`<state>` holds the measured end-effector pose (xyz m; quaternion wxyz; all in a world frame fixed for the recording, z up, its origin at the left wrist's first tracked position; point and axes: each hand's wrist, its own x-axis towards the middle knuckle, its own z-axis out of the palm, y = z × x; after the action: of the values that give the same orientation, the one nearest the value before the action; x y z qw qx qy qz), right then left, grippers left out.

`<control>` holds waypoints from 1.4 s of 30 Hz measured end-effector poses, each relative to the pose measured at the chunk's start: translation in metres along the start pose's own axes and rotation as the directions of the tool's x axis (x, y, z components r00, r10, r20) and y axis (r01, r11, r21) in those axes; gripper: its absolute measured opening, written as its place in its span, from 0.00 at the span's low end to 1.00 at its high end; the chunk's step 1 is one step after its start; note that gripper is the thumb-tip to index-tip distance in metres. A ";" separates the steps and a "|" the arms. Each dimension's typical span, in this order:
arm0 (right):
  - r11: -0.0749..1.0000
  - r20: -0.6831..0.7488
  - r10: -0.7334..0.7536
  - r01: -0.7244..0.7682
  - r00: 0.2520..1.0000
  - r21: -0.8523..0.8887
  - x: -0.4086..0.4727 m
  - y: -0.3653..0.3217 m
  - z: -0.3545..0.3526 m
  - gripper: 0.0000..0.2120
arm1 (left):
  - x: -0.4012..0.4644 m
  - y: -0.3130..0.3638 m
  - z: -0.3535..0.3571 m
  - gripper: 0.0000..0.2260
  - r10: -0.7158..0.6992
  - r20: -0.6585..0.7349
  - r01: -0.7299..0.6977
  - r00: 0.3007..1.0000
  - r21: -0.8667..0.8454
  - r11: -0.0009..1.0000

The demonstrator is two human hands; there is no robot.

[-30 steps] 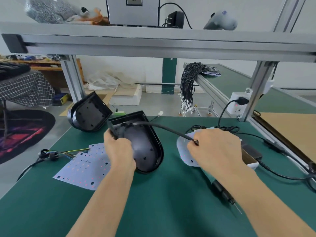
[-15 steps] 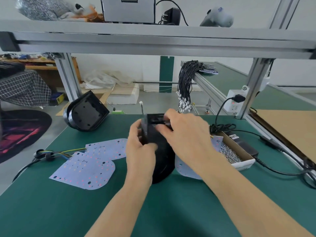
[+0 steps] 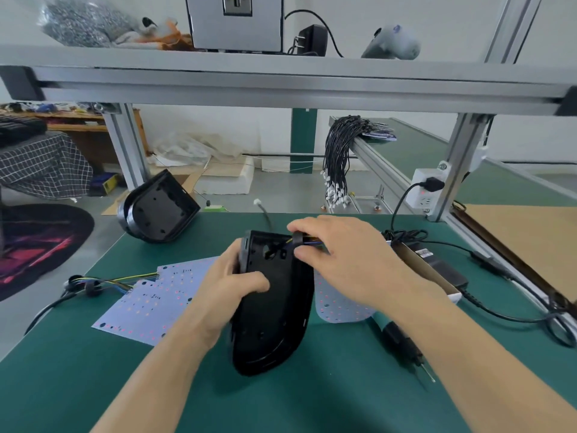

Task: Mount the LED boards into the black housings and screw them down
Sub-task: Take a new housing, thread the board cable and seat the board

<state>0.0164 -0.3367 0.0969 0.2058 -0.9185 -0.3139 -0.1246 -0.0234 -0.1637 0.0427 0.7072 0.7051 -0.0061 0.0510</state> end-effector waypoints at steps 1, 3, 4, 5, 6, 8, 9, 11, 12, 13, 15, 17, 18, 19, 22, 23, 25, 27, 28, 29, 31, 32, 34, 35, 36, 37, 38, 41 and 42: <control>0.999 -0.015 -0.007 0.006 1.000 -0.042 -0.001 0.001 0.001 0.17 | 0.000 -0.003 0.002 0.18 -0.003 -0.052 0.001 0.999 -0.051 0.999; 0.996 -0.061 -0.021 0.015 0.998 -0.089 -0.004 0.001 0.008 0.18 | 0.000 -0.009 0.010 0.13 -0.022 -0.171 -0.004 0.985 -0.156 0.988; 0.996 -0.095 -0.026 0.017 0.995 -0.093 -0.006 0.000 0.012 0.18 | 0.000 -0.012 0.014 0.13 -0.030 -0.227 -0.014 0.973 -0.190 0.982; 0.997 -0.132 -0.015 0.004 0.991 -0.083 -0.008 -0.002 0.017 0.17 | -0.001 -0.015 0.017 0.12 -0.031 -0.280 -0.028 0.960 -0.204 0.979; 0.998 -0.167 0.013 -0.024 0.986 -0.061 -0.009 -0.003 0.020 0.17 | -0.001 -0.016 0.020 0.11 -0.026 -0.327 -0.044 0.945 -0.207 0.977; 0.996 -0.196 0.086 -0.091 0.977 -0.016 -0.007 -0.002 0.024 0.16 | -0.001 -0.015 0.023 0.09 -0.031 -0.396 -0.067 0.918 -0.232 0.970; 0.993 -0.189 0.114 -0.115 0.975 0.004 -0.004 -0.002 0.024 0.16 | -0.001 -0.013 0.024 0.10 -0.045 -0.417 -0.072 0.908 -0.261 0.963; 0.987 -0.176 0.151 -0.141 0.973 0.072 0.000 -0.001 0.024 0.14 | -0.002 -0.010 0.025 0.11 -0.081 -0.440 -0.070 0.894 -0.316 0.946; 0.984 -0.181 0.157 -0.140 0.971 0.107 0.001 -0.002 0.024 0.13 | -0.002 -0.009 0.026 0.10 -0.097 -0.442 -0.065 0.892 -0.336 0.940; 0.984 -0.187 0.152 -0.131 0.971 0.121 0.003 -0.003 0.025 0.11 | -0.003 -0.008 0.028 0.09 -0.113 -0.434 -0.058 0.894 -0.361 0.931; 0.990 -0.207 0.113 -0.092 0.972 0.110 0.004 -0.007 0.030 0.09 | -0.003 -0.008 0.033 0.09 -0.125 -0.401 -0.055 0.907 -0.409 0.911; 0.988 -0.239 0.093 -0.061 0.967 0.140 0.005 -0.010 0.035 0.07 | -0.003 -0.005 0.038 0.10 -0.101 -0.387 -0.077 0.917 -0.418 0.905; 0.985 -0.248 0.098 -0.059 0.964 0.161 0.006 -0.010 0.036 0.07 | -0.003 -0.004 0.040 0.10 -0.092 -0.390 -0.088 0.916 -0.420 0.903; 0.984 -0.252 0.103 -0.061 0.962 0.170 0.007 -0.010 0.036 0.07 | -0.003 -0.003 0.041 0.10 -0.082 -0.392 -0.098 0.916 -0.417 0.903; 0.994 -0.234 0.064 -0.041 0.970 0.101 0.007 -0.010 0.038 0.08 | -0.004 -0.003 0.043 0.11 -0.034 -0.401 -0.123 0.916 -0.360 0.925; 0.997 -0.229 0.050 -0.034 0.972 0.072 0.006 -0.011 0.039 0.08 | -0.005 -0.004 0.044 0.11 -0.021 -0.401 -0.128 0.916 -0.341 0.931; 0.998 -0.235 0.060 -0.050 0.970 0.048 0.005 -0.015 0.042 0.08 | -0.006 -0.004 0.046 0.11 0.013 -0.405 -0.146 0.914 -0.299 0.943; 0.993 -0.262 0.111 -0.095 0.959 0.073 0.005 -0.017 0.042 0.08 | -0.006 -0.002 0.049 0.18 0.053 -0.421 -0.156 0.906 -0.212 0.965; 0.989 -0.275 0.135 -0.113 0.952 0.097 0.006 -0.018 0.042 0.08 | -0.005 -0.003 0.049 0.21 0.064 -0.432 -0.159 0.900 -0.187 0.969; 0.985 -0.282 0.156 -0.129 0.947 0.112 0.007 -0.019 0.042 0.07 | -0.005 -0.003 0.050 0.23 0.068 -0.440 -0.161 0.896 -0.178 0.971; 0.978 -0.283 0.197 -0.168 0.939 0.123 0.010 -0.021 0.042 0.05 | -0.006 -0.004 0.052 0.25 0.064 -0.443 -0.164 0.894 -0.190 0.968; 0.975 -0.288 0.209 -0.178 0.934 0.130 0.012 -0.022 0.042 0.05 | -0.007 -0.005 0.053 0.26 0.068 -0.446 -0.172 0.893 -0.197 0.965; 0.969 -0.309 0.238 -0.201 0.921 0.147 0.016 -0.025 0.045 0.04 | -0.008 -0.005 0.054 0.27 0.090 -0.454 -0.194 0.886 -0.188 0.963; 0.967 -0.314 0.250 -0.216 0.916 0.138 0.018 -0.028 0.048 0.04 | -0.009 -0.006 0.054 0.28 0.097 -0.461 -0.201 0.882 -0.181 0.963; 0.967 -0.315 0.254 -0.230 0.914 0.112 0.020 -0.031 0.051 0.04 | -0.010 -0.007 0.053 0.28 0.097 -0.468 -0.199 0.878 -0.174 0.964; 0.967 -0.315 0.253 -0.237 0.915 0.088 0.022 -0.034 0.054 0.04 | -0.011 -0.007 0.051 0.28 0.093 -0.474 -0.194 0.876 -0.167 0.967; 0.968 -0.323 0.252 -0.238 0.912 0.083 0.023 -0.036 0.057 0.03 | -0.011 -0.007 0.049 0.28 0.090 -0.478 -0.187 0.873 -0.160 0.969; 0.978 -0.347 0.205 -0.200 0.915 0.052 0.026 -0.041 0.064 0.04 | -0.008 -0.008 0.038 0.25 0.077 -0.471 -0.169 0.879 -0.157 0.973; 0.987 -0.321 0.159 -0.162 0.933 0.018 0.025 -0.041 0.064 0.05 | -0.008 -0.007 0.035 0.23 0.059 -0.479 -0.156 0.876 -0.166 0.974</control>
<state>0.0167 -0.2647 0.0615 0.2597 -0.9093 -0.1994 -0.2568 -0.0287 -0.1986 0.0356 0.7506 0.5956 0.1213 0.2590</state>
